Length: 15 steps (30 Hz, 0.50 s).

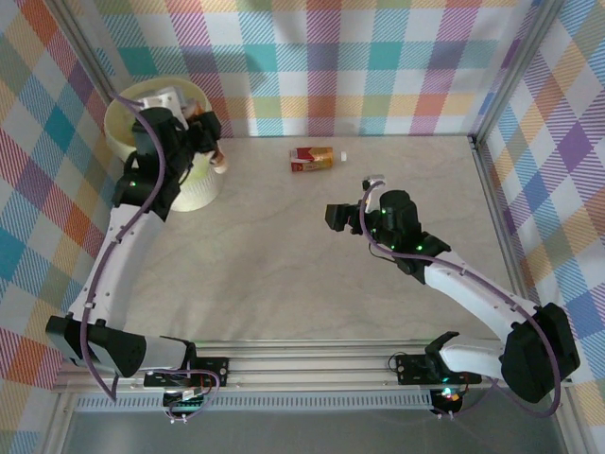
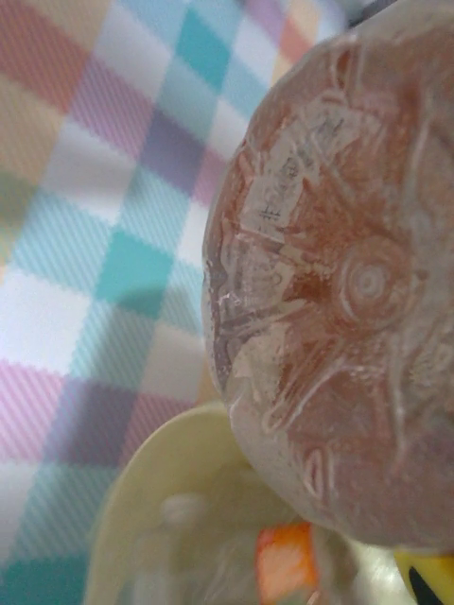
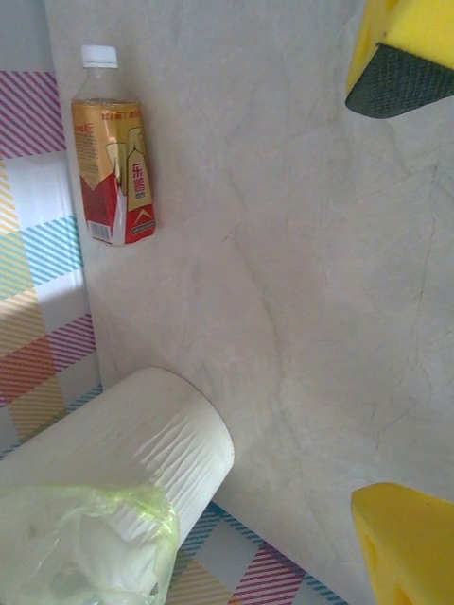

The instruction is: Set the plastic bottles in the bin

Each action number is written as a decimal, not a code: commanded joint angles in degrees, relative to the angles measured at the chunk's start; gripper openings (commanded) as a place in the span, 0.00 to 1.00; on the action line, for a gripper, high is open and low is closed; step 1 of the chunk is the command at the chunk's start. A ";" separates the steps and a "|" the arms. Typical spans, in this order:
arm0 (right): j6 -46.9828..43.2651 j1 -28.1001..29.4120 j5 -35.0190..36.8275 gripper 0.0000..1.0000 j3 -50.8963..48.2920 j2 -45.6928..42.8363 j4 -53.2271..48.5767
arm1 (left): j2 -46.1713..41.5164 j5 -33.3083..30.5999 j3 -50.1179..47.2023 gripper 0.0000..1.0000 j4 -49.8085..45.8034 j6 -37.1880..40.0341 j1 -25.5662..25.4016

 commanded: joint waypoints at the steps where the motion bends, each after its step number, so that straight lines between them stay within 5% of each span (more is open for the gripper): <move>1: -0.55 0.09 -0.49 1.00 -0.14 -0.16 2.99 | 2.09 -4.21 6.29 0.49 0.75 5.69 0.75; 15: -0.68 0.10 -0.83 1.00 0.24 0.88 2.58 | 17.31 -12.04 22.82 0.49 3.25 22.67 3.95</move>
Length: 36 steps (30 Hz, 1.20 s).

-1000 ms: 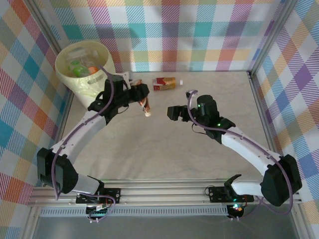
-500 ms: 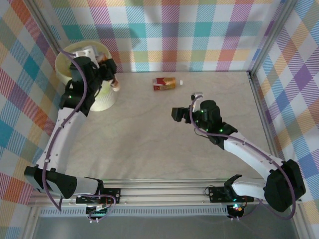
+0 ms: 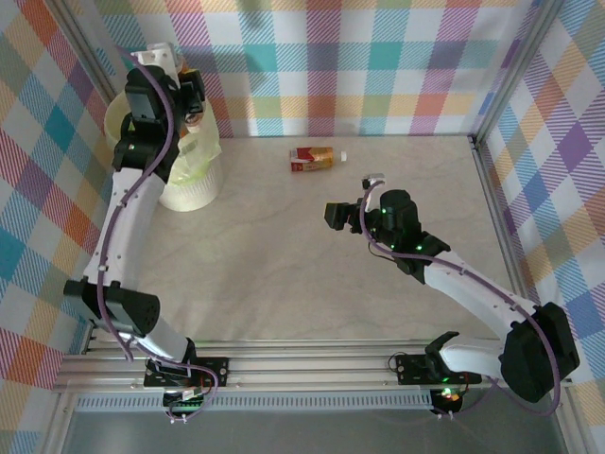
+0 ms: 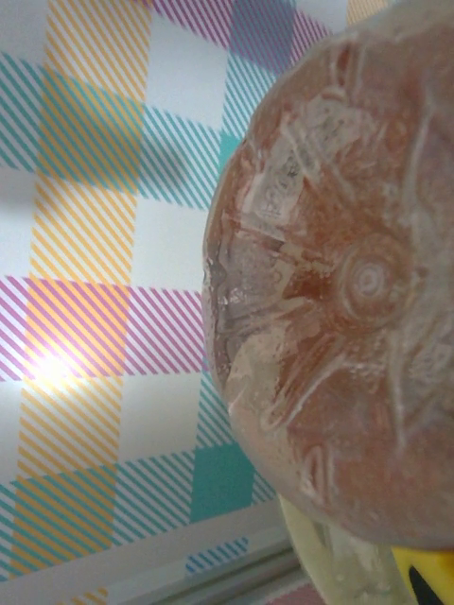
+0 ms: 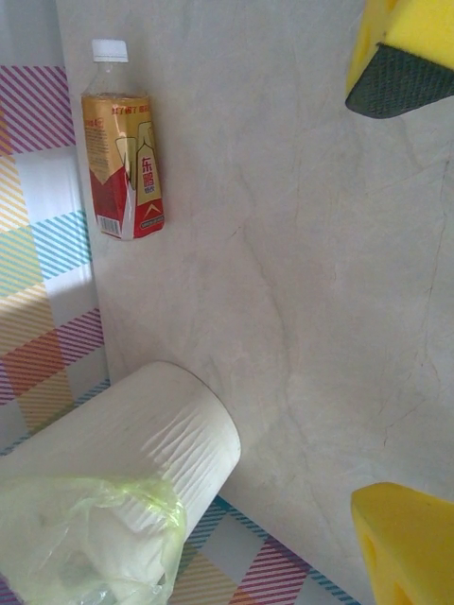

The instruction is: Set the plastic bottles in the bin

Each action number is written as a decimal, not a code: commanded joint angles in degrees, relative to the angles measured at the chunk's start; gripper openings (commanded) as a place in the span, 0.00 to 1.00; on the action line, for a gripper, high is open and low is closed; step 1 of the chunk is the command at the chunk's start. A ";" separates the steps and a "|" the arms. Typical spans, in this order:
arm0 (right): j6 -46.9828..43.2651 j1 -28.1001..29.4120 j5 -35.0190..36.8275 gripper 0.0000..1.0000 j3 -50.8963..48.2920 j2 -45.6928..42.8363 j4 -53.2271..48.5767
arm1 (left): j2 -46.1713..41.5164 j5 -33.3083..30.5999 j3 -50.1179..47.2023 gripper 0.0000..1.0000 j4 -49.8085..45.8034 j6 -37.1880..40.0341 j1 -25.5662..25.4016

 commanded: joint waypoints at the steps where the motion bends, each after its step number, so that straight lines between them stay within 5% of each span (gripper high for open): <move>1: -0.70 0.10 -0.68 1.00 0.34 0.51 1.47 | 3.51 -4.39 3.19 0.49 3.39 7.97 1.25; 5: -0.88 0.05 -0.68 1.00 0.52 0.55 0.89 | 7.74 -4.20 6.45 0.50 1.25 9.45 3.75; 15: -0.25 0.10 -1.47 1.00 1.94 1.77 -0.07 | 21.42 11.18 22.16 0.54 -15.82 3.48 8.51; 24: 0.00 0.10 -0.79 1.00 2.30 2.05 -1.45 | 26.69 11.91 31.33 0.93 -21.97 -1.31 8.57; 30: 0.21 0.10 0.18 1.00 2.21 2.31 -1.49 | 25.79 12.07 31.31 0.99 -23.17 -3.59 8.58; 36: 7.54 -0.02 8.50 1.00 1.51 1.44 -3.27 | 24.57 16.84 30.89 1.00 -24.32 -7.37 8.56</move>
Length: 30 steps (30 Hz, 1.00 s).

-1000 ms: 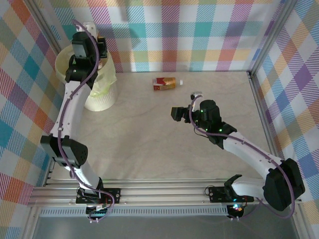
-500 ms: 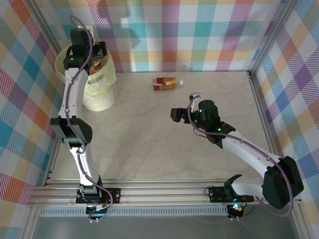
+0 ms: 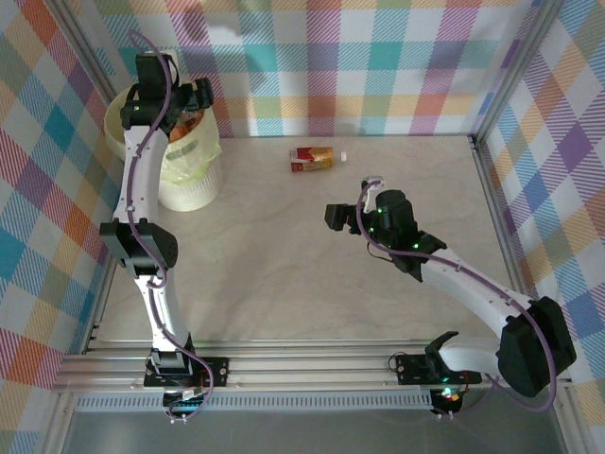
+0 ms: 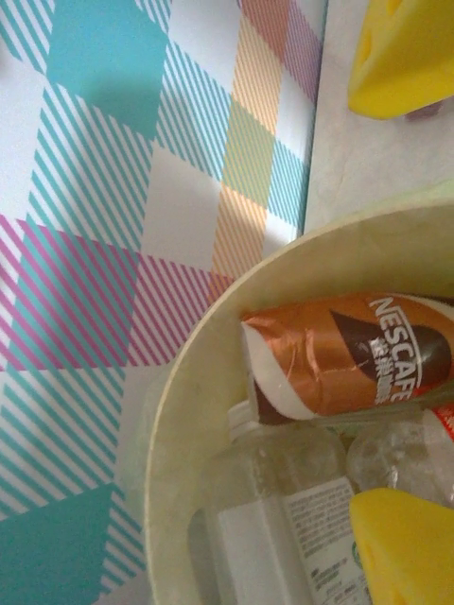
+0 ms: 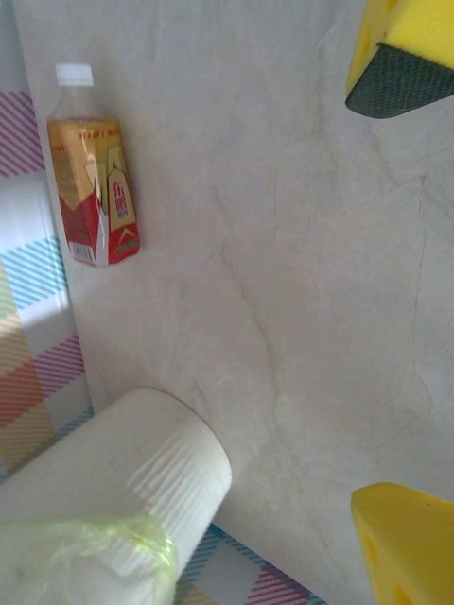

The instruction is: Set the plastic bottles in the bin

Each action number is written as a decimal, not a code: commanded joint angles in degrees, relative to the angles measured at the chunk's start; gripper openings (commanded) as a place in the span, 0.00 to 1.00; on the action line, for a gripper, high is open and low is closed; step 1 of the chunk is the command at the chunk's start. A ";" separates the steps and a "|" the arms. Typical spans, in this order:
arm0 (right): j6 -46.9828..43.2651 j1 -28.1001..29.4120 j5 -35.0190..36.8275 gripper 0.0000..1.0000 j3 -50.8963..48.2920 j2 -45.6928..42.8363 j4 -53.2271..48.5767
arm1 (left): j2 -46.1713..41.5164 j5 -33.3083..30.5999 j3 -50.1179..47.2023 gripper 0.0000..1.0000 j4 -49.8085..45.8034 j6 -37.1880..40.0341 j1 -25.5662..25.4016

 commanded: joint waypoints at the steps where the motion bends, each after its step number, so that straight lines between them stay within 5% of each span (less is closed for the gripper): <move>1: 6.49 -0.37 5.51 1.00 1.08 -0.23 -1.59 | -3.11 4.96 0.94 1.00 -1.36 -3.86 0.01; 21: -9.54 -7.92 -3.92 1.00 12.98 12.17 -9.37 | -29.56 29.07 -37.85 1.00 25.18 -19.35 -1.56; 30: -26.12 -11.06 -10.62 1.00 26.60 23.45 -17.47 | -39.13 32.70 -57.53 1.00 34.93 -23.14 -5.84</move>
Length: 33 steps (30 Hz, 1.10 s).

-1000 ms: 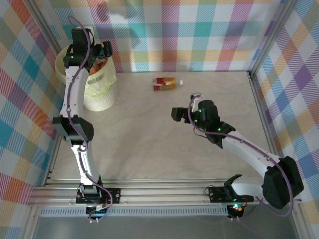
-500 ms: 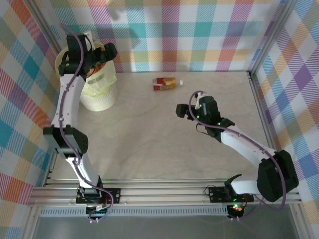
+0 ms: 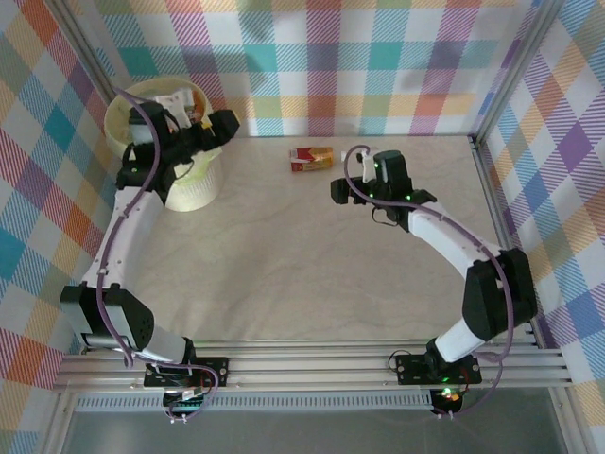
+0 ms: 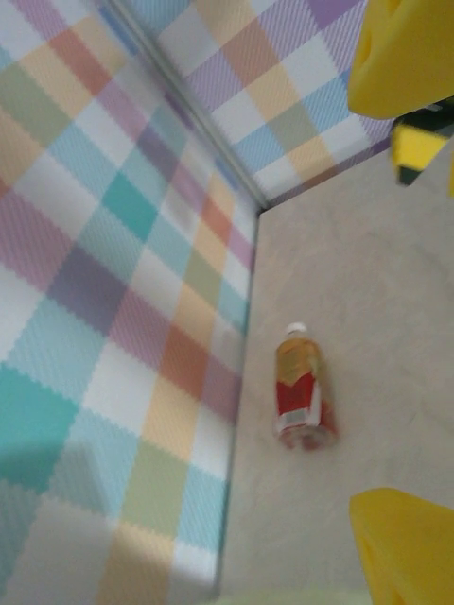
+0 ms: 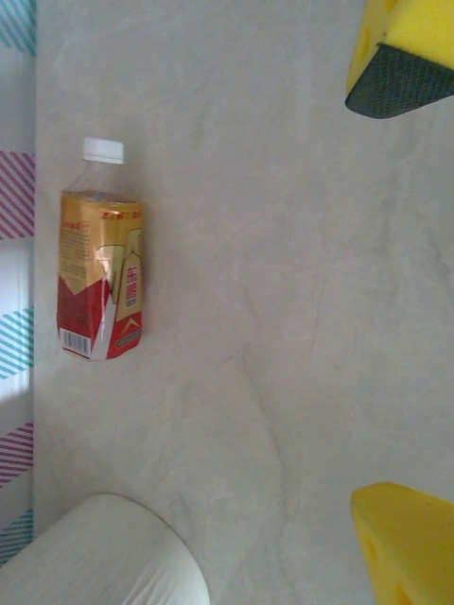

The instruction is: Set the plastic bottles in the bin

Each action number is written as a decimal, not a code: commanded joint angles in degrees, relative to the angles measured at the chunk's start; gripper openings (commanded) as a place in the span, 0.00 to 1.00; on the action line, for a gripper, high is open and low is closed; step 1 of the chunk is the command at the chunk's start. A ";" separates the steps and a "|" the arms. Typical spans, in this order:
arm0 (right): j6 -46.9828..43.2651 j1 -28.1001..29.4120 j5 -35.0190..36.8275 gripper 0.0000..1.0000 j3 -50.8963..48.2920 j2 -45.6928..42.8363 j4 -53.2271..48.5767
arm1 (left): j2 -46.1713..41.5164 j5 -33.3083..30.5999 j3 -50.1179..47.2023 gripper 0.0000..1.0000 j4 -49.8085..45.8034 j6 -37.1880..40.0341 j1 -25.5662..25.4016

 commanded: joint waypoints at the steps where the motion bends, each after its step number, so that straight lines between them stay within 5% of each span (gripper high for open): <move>1: -10.07 -1.56 -4.49 1.00 5.91 4.19 -5.06 | -5.03 1.98 -5.27 1.00 4.57 -1.59 -1.89; 10: -30.22 -5.11 -12.38 0.97 21.06 17.57 -11.44 | -16.72 -11.18 -19.88 1.00 -0.66 -1.54 -2.74; 18: -49.09 -5.85 -11.95 0.94 43.05 35.39 -22.63 | -22.66 -19.26 -26.98 1.00 -4.42 -0.90 -2.70; 24: -53.86 -5.94 -8.37 0.93 57.32 47.43 -22.49 | -21.52 -20.66 -29.33 1.00 -3.34 -2.58 -2.72; 33: -58.12 -5.91 -13.05 0.93 70.93 60.96 -14.24 | -18.31 -22.27 -29.99 1.00 -2.50 -3.27 -2.66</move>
